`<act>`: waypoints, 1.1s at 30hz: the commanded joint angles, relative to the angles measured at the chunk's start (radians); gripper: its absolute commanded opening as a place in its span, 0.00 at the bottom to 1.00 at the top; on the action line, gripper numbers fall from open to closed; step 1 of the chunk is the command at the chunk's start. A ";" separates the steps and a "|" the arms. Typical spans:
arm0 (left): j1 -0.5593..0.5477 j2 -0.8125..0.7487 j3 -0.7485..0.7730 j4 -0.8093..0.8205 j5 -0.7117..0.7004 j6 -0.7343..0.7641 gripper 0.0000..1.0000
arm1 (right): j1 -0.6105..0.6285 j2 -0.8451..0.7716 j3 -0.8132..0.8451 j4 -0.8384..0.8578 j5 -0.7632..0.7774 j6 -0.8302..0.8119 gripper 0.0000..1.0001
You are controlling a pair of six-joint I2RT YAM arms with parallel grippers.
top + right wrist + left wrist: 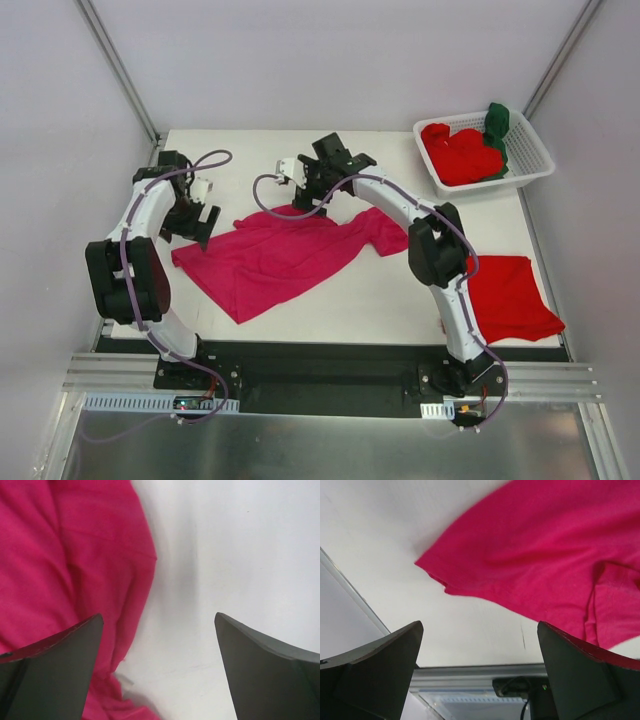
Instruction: Fold and stack the t-shirts
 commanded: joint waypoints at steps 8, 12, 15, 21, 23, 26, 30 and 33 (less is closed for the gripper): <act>0.001 0.018 -0.049 0.235 -0.065 0.066 0.99 | 0.052 0.070 -0.025 0.181 0.045 0.083 0.94; 0.001 0.021 -0.057 0.237 -0.045 0.050 0.99 | 0.071 0.079 -0.043 0.186 0.037 0.085 0.89; 0.001 -0.001 -0.061 0.234 -0.024 0.052 0.99 | 0.080 0.082 -0.068 0.187 0.045 0.072 0.85; 0.001 -0.071 -0.100 0.199 0.055 0.050 0.99 | 0.086 0.119 -0.041 0.224 0.109 0.088 0.83; 0.000 -0.106 -0.121 0.176 0.067 0.049 0.99 | 0.082 0.131 0.001 0.197 0.129 0.080 0.83; 0.001 -0.159 -0.149 0.160 0.076 0.050 0.99 | 0.078 0.140 0.048 0.193 0.146 0.066 0.83; -0.002 -0.203 -0.179 0.137 0.093 0.046 0.99 | 0.078 0.180 0.073 0.216 0.195 0.023 0.83; -0.002 -0.232 -0.209 0.133 0.098 0.046 0.99 | 0.072 0.192 0.078 0.241 0.217 0.016 0.76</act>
